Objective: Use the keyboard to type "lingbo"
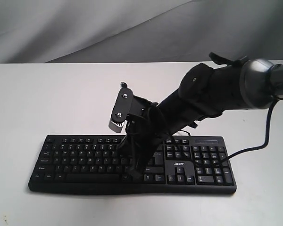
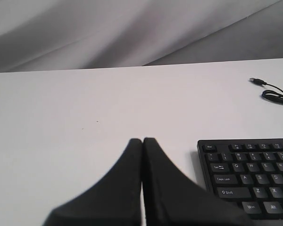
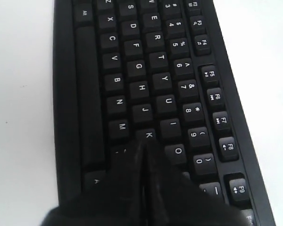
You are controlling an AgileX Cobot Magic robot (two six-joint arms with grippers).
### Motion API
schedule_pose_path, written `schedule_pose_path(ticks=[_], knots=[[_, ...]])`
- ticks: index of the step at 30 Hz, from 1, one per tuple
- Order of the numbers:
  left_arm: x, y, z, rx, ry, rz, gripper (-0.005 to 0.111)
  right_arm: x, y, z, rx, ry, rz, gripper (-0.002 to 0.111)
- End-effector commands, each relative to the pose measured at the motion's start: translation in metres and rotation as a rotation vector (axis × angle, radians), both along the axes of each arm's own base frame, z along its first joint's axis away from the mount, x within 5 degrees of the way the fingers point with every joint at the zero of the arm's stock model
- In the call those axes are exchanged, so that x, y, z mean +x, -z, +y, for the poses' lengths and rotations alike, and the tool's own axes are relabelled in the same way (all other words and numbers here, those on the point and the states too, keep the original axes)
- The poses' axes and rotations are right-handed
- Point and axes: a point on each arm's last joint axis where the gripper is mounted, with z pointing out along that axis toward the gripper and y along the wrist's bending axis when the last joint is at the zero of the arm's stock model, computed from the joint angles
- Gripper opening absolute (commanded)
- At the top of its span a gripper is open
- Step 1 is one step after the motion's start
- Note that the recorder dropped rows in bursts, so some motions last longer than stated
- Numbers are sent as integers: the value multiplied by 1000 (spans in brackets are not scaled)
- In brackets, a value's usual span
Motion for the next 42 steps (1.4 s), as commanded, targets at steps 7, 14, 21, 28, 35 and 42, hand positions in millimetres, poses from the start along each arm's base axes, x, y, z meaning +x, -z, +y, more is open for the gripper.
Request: schedule_pose_path(ticks=[7, 14, 21, 28, 35, 42], knots=[[1, 2, 0, -6, -1, 5, 1, 8, 18, 7, 18, 8, 0, 0], [1, 2, 0, -6, -1, 5, 1, 10, 26, 10, 12, 5, 25, 0], [1, 2, 0, -6, -1, 5, 1, 9, 26, 9, 8, -3, 34, 0], [1, 2, 0, -6, -1, 5, 1, 8, 33, 9, -10, 0, 57, 0], [1, 2, 0, -6, -1, 5, 1, 8, 36, 8, -11, 0, 70, 0], [1, 2, 0, -6, -1, 5, 1, 8, 36, 8, -12, -2, 69, 0]])
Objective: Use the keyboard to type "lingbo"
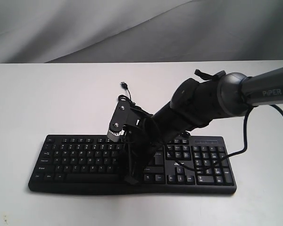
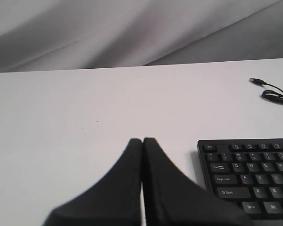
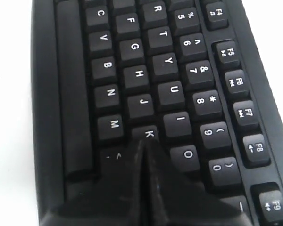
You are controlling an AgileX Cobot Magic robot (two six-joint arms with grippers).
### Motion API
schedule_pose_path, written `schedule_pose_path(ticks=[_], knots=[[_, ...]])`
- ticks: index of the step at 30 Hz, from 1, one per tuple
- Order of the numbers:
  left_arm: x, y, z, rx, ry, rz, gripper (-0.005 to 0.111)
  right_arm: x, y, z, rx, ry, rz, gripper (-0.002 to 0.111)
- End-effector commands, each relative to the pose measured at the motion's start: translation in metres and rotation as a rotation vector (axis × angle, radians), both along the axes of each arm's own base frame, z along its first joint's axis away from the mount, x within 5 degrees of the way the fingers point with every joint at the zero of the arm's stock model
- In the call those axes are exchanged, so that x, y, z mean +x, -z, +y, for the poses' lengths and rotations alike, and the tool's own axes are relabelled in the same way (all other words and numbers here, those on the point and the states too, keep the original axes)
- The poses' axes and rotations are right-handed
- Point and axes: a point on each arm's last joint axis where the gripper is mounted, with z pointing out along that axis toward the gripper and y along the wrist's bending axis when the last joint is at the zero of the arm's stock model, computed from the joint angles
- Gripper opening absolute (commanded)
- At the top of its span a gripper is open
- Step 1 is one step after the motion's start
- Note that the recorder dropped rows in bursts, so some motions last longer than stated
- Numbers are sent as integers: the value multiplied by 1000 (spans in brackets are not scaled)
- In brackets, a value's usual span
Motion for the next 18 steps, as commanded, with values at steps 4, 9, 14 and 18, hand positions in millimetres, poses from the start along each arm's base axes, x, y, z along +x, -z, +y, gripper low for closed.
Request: schedule_pose_path(ticks=[4, 9, 14, 18], knots=[[1, 2, 0, -6, -1, 5, 1, 1, 5, 0, -11, -6, 7, 0], [1, 2, 0, -6, -1, 5, 1, 1, 2, 0, -9, -1, -3, 0], [1, 2, 0, -6, -1, 5, 1, 6, -17, 3, 27, 17, -39, 0], [1, 2, 0, -6, -1, 5, 1, 11, -27, 12, 42, 5, -67, 0]])
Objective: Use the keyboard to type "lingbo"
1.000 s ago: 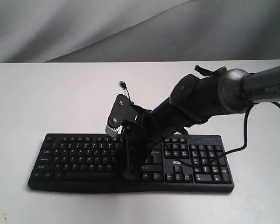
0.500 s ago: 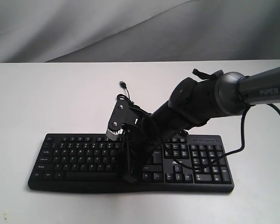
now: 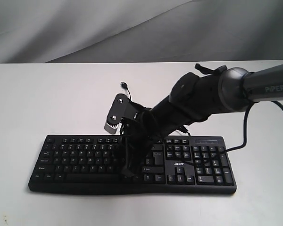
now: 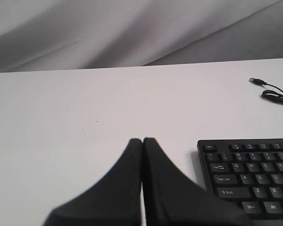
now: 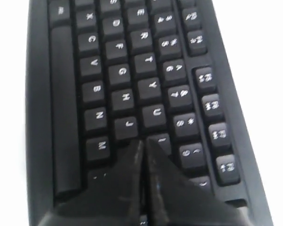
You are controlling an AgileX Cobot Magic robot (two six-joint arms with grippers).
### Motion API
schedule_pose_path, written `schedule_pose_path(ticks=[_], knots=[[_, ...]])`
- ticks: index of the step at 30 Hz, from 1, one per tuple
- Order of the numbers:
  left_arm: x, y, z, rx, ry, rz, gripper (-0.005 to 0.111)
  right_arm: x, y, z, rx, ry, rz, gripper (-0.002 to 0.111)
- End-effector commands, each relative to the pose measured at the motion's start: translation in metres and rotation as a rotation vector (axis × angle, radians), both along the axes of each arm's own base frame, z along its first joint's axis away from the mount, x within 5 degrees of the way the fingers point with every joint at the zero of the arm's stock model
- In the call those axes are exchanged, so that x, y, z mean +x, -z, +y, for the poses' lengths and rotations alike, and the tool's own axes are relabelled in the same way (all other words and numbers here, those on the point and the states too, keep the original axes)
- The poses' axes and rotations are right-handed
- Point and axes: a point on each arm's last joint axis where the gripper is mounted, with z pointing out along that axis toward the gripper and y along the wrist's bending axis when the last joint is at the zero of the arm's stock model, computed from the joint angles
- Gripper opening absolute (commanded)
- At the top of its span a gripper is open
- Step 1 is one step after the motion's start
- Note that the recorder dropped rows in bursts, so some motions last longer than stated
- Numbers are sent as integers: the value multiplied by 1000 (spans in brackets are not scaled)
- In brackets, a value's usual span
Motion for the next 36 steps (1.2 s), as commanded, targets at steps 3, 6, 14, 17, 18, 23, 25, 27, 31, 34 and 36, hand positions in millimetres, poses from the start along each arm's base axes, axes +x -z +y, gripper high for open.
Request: schedule_pose_path(ticks=[3, 6, 14, 17, 18, 23, 25, 27, 31, 34, 36], knots=[[1, 2, 0, -6, -1, 5, 1, 6, -12, 9, 18, -7, -35, 0], [1, 2, 0, -6, -1, 5, 1, 7, -6, 9, 5, -9, -22, 0], [1, 2, 0, -6, -1, 5, 1, 8, -1, 5, -43, 5, -20, 0], [1, 2, 0, -6, -1, 5, 1, 8, -1, 5, -43, 10, -23, 0], [1, 2, 0, -6, -1, 5, 1, 8, -2, 6, -37, 16, -19, 0], [1, 2, 0, -6, -1, 5, 1, 9, -4, 8, 0, 19, -28, 0], [1, 2, 0, -6, -1, 5, 1, 10, -4, 9, 7, 20, -31, 0], [1, 2, 0, -6, -1, 5, 1, 10, -4, 9, 11, 20, -31, 0], [1, 2, 0, -6, -1, 5, 1, 9, -4, 10, 12, 19, -34, 0], [1, 2, 0, -6, -1, 5, 1, 8, -5, 14, 29, 20, -46, 0], [1, 2, 0, -6, -1, 5, 1, 8, -6, 14, 31, 22, -45, 0]])
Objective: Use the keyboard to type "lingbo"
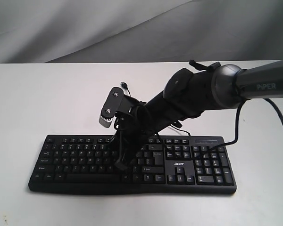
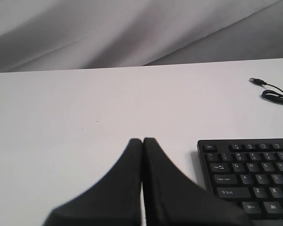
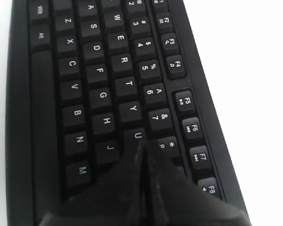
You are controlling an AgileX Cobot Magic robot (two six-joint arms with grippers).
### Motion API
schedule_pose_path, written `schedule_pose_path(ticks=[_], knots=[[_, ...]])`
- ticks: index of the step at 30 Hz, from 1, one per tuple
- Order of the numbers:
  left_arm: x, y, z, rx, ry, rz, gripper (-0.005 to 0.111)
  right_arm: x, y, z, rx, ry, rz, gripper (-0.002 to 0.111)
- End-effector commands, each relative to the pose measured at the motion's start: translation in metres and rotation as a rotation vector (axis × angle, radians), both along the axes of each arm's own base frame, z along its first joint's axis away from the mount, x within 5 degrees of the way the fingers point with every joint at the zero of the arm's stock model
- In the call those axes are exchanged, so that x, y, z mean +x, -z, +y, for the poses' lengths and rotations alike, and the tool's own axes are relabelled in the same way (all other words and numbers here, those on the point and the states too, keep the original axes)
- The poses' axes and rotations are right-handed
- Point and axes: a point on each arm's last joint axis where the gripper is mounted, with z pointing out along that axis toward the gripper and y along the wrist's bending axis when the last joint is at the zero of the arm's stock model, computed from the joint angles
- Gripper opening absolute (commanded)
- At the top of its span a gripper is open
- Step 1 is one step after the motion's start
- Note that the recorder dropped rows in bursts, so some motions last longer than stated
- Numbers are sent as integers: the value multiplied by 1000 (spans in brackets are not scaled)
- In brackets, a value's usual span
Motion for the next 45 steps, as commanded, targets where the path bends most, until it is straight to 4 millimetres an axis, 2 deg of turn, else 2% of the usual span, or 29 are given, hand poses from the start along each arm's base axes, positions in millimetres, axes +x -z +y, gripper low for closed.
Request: schedule_pose_path(ticks=[1, 6, 29, 33, 38, 45], knots=[[1, 2, 0, -6, -1, 5, 1, 0, -3, 4, 13, -2, -16, 0], [1, 2, 0, -6, -1, 5, 1, 0, 7, 5, 3, 3, 6, 0], [1, 2, 0, -6, -1, 5, 1, 1, 15, 5, -5, 17, 10, 0], [1, 2, 0, -6, -1, 5, 1, 2, 21, 5, -14, 19, 21, 0], [1, 2, 0, -6, -1, 5, 1, 2, 19, 5, -11, 19, 16, 0], [1, 2, 0, -6, -1, 5, 1, -7, 0, 13, 26, -5, 3, 0]])
